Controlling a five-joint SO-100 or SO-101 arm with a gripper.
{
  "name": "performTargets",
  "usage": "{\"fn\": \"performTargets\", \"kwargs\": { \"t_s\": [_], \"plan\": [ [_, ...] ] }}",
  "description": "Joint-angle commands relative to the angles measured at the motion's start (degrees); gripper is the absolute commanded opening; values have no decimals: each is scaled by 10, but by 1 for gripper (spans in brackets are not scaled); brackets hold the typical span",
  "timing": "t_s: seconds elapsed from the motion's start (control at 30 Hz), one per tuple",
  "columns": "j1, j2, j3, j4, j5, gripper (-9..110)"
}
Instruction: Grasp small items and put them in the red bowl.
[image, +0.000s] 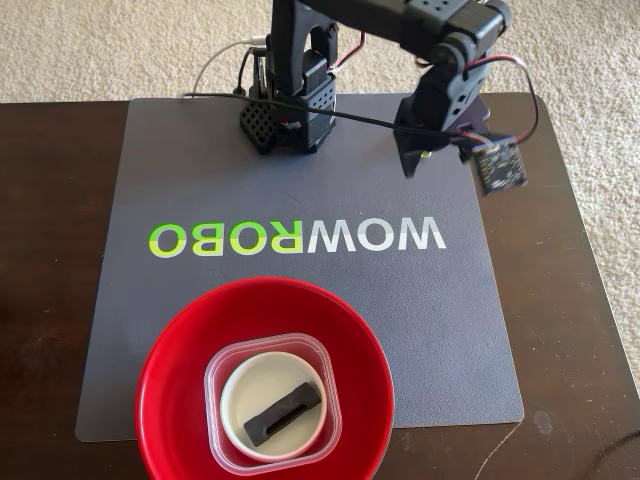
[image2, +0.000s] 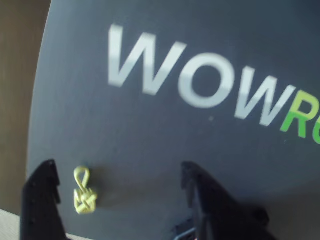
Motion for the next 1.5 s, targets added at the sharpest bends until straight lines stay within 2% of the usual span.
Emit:
{"fn": "performTargets", "kwargs": {
  "t_s": [0.0, 0.33, 0.73, 0.83, 1.1, 1.27, 1.47],
  "plan": [
    [-57, 45, 78, -34, -24, 32],
    [-206, 165, 361, -233, -208, 33],
    [-276, 69, 359, -345, -316, 33],
    [-263, 40, 359, -365, -322, 28],
    [-207, 2, 325, -373, -333, 1],
    [-127, -2, 324, -370, -312, 0],
    [42, 18, 301, -366, -257, 0]
  ]
}}
